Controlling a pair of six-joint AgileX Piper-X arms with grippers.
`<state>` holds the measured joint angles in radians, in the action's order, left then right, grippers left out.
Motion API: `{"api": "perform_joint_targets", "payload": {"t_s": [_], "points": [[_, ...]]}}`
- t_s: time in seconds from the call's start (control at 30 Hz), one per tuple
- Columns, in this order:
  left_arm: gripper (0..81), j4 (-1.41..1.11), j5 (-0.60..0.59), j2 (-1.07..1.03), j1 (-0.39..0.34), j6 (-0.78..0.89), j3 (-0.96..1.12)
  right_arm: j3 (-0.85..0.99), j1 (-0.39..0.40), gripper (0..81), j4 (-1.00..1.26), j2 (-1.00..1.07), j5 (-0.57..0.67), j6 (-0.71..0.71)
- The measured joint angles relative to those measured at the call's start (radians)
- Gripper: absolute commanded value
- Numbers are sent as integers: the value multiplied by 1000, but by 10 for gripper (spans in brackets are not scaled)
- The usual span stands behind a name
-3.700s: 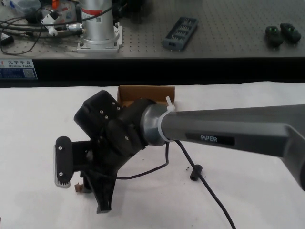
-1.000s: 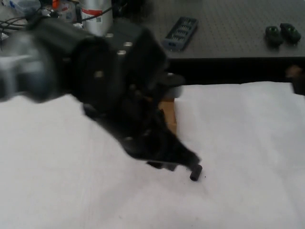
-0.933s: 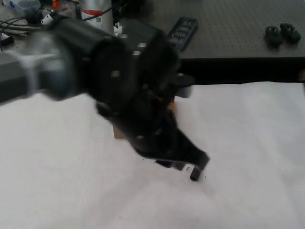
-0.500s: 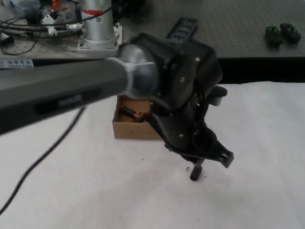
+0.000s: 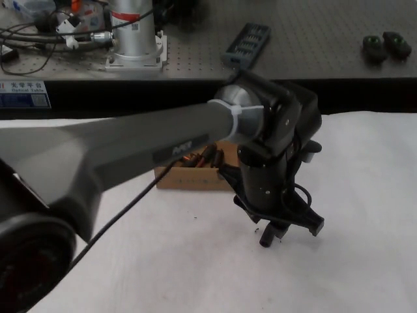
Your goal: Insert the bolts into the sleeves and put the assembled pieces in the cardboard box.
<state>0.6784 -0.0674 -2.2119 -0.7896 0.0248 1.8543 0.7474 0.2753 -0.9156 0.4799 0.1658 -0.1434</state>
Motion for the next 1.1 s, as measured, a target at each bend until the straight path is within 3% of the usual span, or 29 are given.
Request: {"api": "perform_joint_targets", "payload": {"t_s": [0.33, 0.57, 0.67, 0.93, 1.1], "points": [[330, -3, 4, -71, 0, -8, 11, 0, 0, 28, 0, 0, -1, 0], [93, -15, 23, -71, 0, -16, 11, 0, 0, 28, 0, 0, -1, 0], [32, -15, 23, -71, 0, -25, 11, 0, 0, 28, 0, 0, -1, 0], [29, -1, -3, -59, 0, -12, 11, 0, 0, 28, 0, 0, -1, 0], [29, -41, -4, 56, 21, 1, 8, -2, 0, 28, 73, 0, -1, 0]]}}
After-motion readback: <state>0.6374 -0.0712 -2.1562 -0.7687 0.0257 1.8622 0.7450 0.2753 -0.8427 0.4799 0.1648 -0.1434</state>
